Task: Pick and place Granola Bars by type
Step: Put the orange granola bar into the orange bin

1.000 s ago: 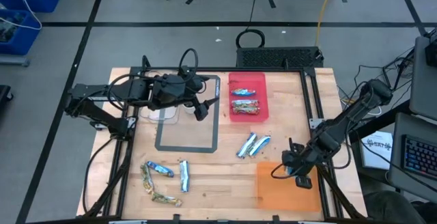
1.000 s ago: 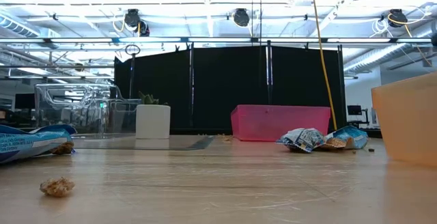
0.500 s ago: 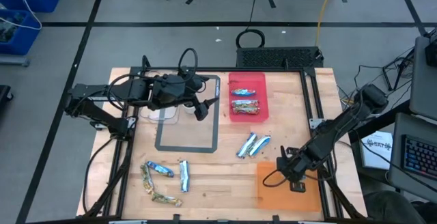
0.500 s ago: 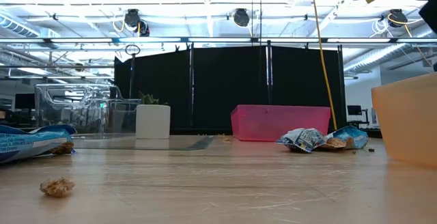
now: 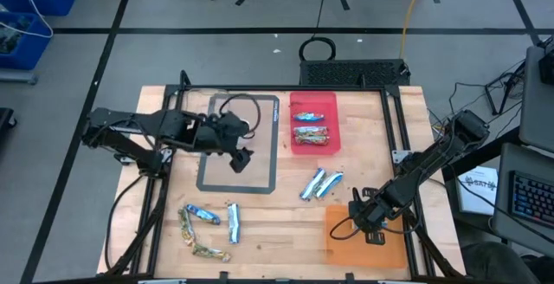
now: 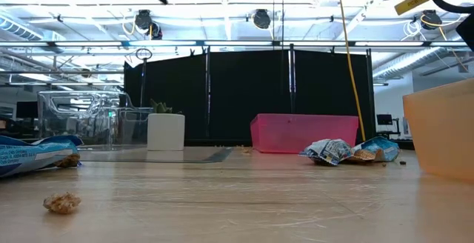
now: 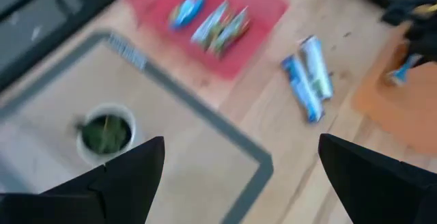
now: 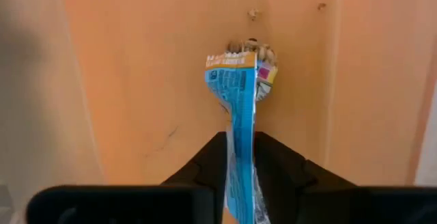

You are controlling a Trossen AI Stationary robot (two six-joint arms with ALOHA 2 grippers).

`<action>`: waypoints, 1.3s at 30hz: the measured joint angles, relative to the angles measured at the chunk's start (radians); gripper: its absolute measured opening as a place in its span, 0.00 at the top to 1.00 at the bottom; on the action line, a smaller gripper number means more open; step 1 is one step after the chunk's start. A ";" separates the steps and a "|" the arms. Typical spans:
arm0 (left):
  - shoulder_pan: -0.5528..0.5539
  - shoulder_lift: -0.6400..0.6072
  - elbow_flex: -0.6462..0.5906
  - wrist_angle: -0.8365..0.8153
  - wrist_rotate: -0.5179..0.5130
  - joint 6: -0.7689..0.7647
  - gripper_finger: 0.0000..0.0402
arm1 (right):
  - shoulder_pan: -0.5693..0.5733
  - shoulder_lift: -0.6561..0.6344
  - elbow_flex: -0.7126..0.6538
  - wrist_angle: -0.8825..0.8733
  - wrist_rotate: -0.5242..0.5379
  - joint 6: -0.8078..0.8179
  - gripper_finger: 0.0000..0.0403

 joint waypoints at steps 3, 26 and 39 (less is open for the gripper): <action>-0.031 0.000 0.000 -0.084 -0.004 -0.146 0.03 | 0.000 0.000 0.000 0.000 -0.013 0.001 0.77; -0.296 0.000 -0.010 -0.474 0.228 -1.236 0.03 | -0.105 -0.079 0.001 0.031 -0.075 -0.247 0.64; -0.515 0.114 -0.011 -0.472 0.286 -1.567 0.03 | -0.244 -0.272 0.001 0.478 -0.105 -0.250 0.64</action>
